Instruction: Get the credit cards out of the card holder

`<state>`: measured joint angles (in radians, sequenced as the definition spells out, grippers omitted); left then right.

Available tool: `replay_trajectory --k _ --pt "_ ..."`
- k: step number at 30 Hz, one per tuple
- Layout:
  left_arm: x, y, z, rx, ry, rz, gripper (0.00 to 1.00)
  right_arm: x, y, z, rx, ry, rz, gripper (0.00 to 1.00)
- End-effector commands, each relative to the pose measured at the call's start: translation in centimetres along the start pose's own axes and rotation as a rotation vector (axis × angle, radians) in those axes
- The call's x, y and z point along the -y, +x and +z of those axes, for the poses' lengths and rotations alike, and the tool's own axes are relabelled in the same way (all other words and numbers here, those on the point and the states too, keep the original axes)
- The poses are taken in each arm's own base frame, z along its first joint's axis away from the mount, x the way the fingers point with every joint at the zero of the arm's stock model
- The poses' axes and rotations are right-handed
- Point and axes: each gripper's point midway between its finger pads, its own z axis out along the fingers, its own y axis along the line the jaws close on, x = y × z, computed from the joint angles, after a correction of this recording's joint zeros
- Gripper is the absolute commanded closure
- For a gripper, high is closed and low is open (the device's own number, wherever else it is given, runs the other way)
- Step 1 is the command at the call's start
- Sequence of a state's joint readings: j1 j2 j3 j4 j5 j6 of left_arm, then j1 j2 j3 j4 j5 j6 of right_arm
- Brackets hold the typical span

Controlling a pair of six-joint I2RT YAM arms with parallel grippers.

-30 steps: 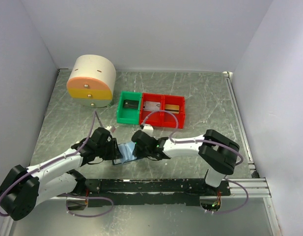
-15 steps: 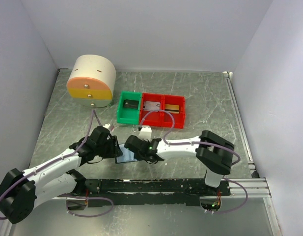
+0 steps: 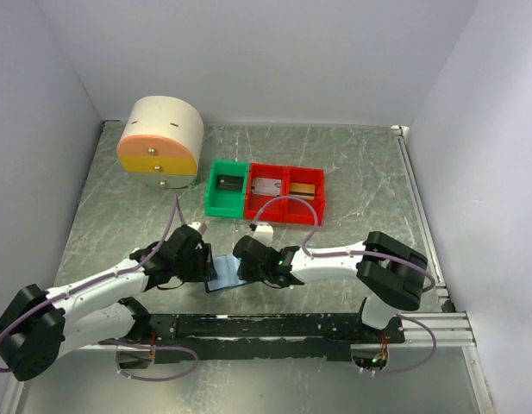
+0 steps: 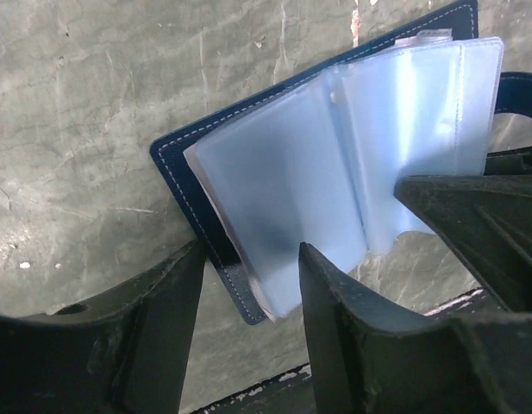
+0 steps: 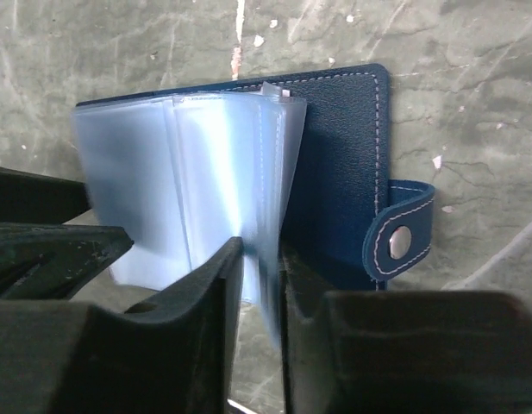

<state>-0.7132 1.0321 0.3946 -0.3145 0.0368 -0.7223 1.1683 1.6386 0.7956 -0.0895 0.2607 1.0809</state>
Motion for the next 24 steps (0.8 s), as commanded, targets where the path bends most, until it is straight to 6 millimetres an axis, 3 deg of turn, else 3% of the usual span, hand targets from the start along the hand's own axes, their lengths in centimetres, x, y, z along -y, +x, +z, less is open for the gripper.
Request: replay_trajectory --k 1,7,13,17,20,22,24 --pt "0.5 -1.8 -1.1 0.069 -0.043 -0.015 0.37 0.9 1.5 0.4 -0.047 0.017 -0.008 0.69" --pt "-0.1 -2.9 -2.5 0.121 -0.094 -0.028 0.34 1.6 -2.2 -2.7 0.062 0.086 -0.057 0.57" --pt "4.5 -4.1 -3.2 0.150 0.138 0.010 0.37 1.0 -3.8 -3.9 0.088 0.104 -0.089 0.56" --pt "6.6 -2.9 -2.5 0.086 0.265 0.030 0.43 -1.8 -3.1 -2.6 0.049 -0.014 -0.127 0.67" --pt "5.7 -1.6 -0.9 0.027 0.223 0.021 0.49 -1.8 -2.0 -1.0 0.004 -0.001 -0.120 0.73" --pt "3.6 -0.7 0.3 -0.013 0.107 0.000 0.51 0.1 -1.4 0.1 -0.007 0.096 -0.102 0.75" --pt "1.4 -0.2 0.7 -0.025 -0.012 -0.017 0.46 1.7 -0.3 0.9 -0.033 0.162 -0.097 0.75"
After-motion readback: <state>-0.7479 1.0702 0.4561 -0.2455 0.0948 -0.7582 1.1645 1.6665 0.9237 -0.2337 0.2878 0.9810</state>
